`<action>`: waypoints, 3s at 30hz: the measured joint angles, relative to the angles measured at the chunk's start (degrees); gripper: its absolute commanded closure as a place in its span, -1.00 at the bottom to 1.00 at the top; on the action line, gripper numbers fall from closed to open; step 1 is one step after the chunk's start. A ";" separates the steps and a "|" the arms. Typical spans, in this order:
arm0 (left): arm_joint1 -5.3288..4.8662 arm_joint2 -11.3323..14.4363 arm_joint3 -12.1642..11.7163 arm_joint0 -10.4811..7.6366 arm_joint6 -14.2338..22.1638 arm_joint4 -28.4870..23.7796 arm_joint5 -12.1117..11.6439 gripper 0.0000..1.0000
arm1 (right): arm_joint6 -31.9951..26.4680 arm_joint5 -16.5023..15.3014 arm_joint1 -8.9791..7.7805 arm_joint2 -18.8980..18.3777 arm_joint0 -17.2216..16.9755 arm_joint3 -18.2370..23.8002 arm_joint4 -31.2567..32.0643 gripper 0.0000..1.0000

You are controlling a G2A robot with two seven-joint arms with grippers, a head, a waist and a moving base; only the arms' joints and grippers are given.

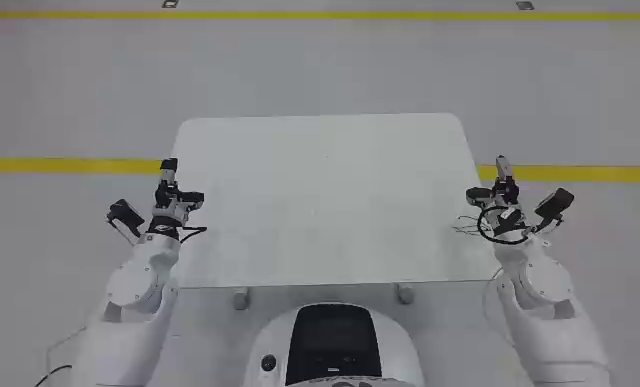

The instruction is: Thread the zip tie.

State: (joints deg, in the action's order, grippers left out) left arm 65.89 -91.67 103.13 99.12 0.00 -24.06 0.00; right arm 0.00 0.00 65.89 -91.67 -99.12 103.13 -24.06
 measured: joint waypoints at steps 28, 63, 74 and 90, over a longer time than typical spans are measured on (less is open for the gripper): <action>0.00 0.00 0.00 0.00 0.00 0.00 0.00 -1.00 | -15.48 -4.61 -2.42 -5.47 3.90 -4.63 28.30 -1.00; 0.00 0.00 0.00 0.00 0.00 0.00 0.00 -1.00 | -41.02 -19.59 -7.21 -1.47 18.46 -3.83 90.23 -1.00; 0.00 0.00 0.00 0.00 0.00 0.00 0.00 -1.00 | -51.37 -19.48 -14.54 15.02 23.51 -4.72 94.84 -1.00; 0.00 0.00 0.00 0.00 0.00 0.00 0.00 -1.00 | -52.85 -19.48 -15.01 14.68 24.63 -8.55 91.89 -1.00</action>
State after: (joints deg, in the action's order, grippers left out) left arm 65.89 -91.67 103.13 99.12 0.00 -24.06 0.00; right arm -52.85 -19.48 50.88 -76.99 -74.50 94.59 67.83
